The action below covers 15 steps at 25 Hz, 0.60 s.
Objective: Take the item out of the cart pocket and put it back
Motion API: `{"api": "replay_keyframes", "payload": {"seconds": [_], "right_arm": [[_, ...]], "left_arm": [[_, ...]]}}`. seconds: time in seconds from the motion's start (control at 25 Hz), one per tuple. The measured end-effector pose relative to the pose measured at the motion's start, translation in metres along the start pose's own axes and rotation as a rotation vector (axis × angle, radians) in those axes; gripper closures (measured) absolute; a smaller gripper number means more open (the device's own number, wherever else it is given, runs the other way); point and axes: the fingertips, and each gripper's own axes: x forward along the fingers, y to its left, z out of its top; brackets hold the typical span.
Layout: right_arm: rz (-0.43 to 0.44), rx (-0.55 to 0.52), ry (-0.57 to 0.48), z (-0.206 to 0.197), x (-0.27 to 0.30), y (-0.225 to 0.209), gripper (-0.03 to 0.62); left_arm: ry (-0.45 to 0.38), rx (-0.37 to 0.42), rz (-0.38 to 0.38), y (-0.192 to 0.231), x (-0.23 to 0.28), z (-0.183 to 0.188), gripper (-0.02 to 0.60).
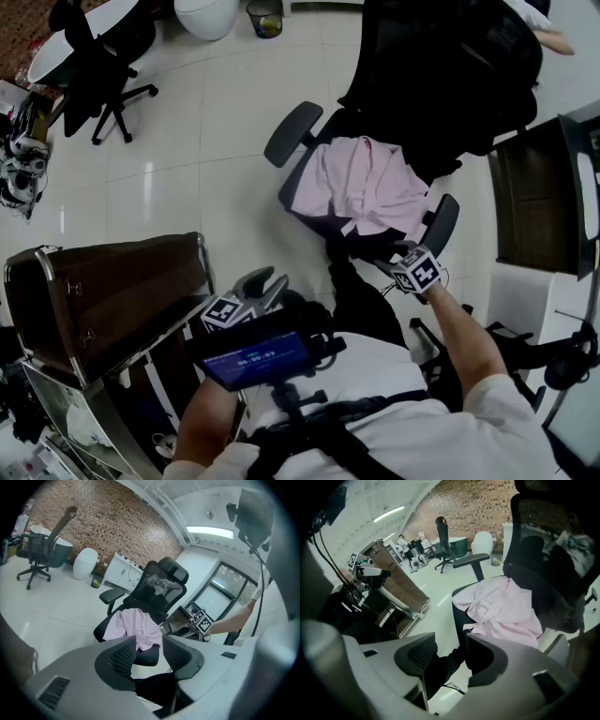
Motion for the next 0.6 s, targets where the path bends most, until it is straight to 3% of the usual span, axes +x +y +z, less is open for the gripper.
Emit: {"api": "replay_keyframes", "payload": {"seconds": [0.32,0.6], "right_arm": [[-0.064,-0.041,-0.058,0.049,0.005,-0.054,0.378],[-0.116,-0.167,-0.035,0.067,0.018,-0.083,0.378]], "left_arm": [[0.099,0.069,-0.054,-0.001,0.073,0.006,0.403],[0.164,0.167,-0.059,-0.001,0.129,0.007,0.401]]}}
